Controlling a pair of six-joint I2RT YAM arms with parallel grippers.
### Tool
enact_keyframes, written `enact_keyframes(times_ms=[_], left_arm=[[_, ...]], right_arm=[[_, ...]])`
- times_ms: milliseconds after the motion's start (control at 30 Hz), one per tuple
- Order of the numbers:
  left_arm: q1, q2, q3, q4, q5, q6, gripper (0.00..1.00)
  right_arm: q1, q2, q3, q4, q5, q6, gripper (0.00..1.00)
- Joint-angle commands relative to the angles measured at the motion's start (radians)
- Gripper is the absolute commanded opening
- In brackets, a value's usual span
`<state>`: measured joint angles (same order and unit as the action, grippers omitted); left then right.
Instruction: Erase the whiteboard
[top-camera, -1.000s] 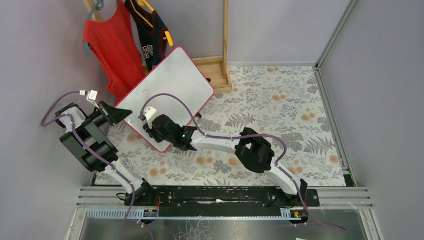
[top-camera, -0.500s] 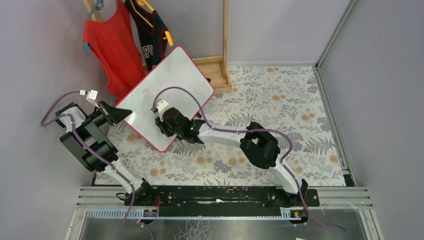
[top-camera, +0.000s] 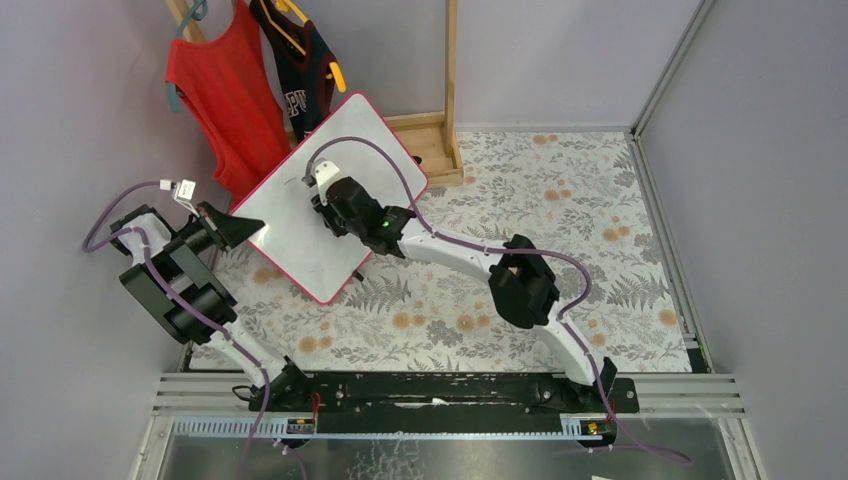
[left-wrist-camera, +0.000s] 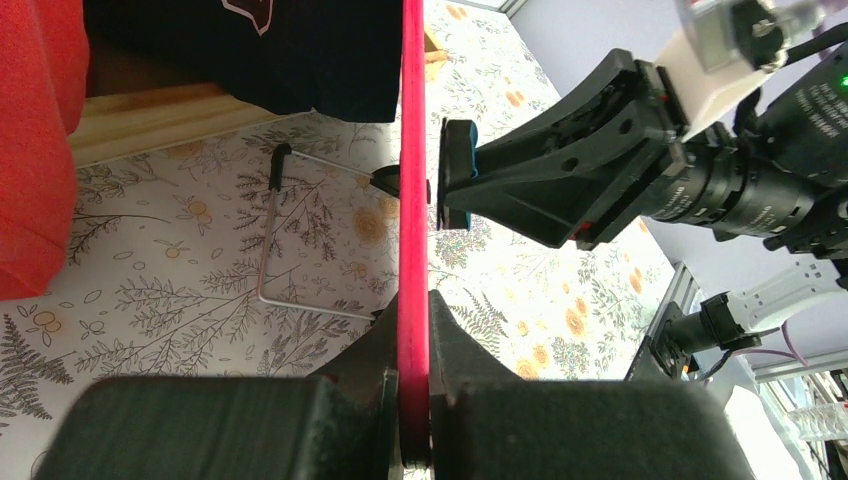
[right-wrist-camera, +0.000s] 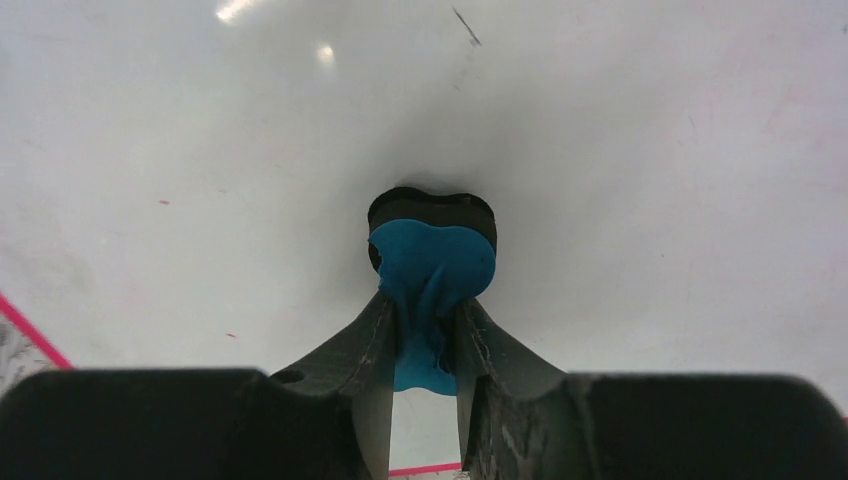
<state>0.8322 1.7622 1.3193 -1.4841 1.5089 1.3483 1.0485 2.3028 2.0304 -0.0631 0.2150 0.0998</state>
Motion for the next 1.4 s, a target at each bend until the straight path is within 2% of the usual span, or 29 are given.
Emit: enact_keyframes(times_ms=[0, 200, 467, 667, 833, 1367], left_arm=[[-0.004, 0.003, -0.023, 0.030, -0.161, 0.041, 0.00], [-0.004, -0.001, -0.027, 0.030, -0.164, 0.041, 0.00], [-0.002, -0.003, -0.027, 0.030, -0.163, 0.041, 0.00], [-0.003, -0.010, -0.034, 0.030, -0.167, 0.042, 0.00], [-0.003, -0.015, -0.040, 0.030, -0.173, 0.046, 0.00], [-0.003, -0.012, -0.031, 0.030, -0.171, 0.040, 0.00]], right_arm=[[0.043, 0.001, 0.099, -0.006, -0.063, -0.035, 0.00], [0.067, 0.112, 0.302, -0.089, -0.130, -0.073, 0.00], [0.067, 0.132, 0.303, -0.043, -0.188, -0.114, 0.00], [0.057, 0.197, 0.377, -0.084, -0.199, -0.117, 0.00], [0.053, 0.177, 0.318, -0.070, -0.203, -0.110, 0.00], [0.053, 0.020, -0.109, 0.080, -0.202, -0.033, 0.00]])
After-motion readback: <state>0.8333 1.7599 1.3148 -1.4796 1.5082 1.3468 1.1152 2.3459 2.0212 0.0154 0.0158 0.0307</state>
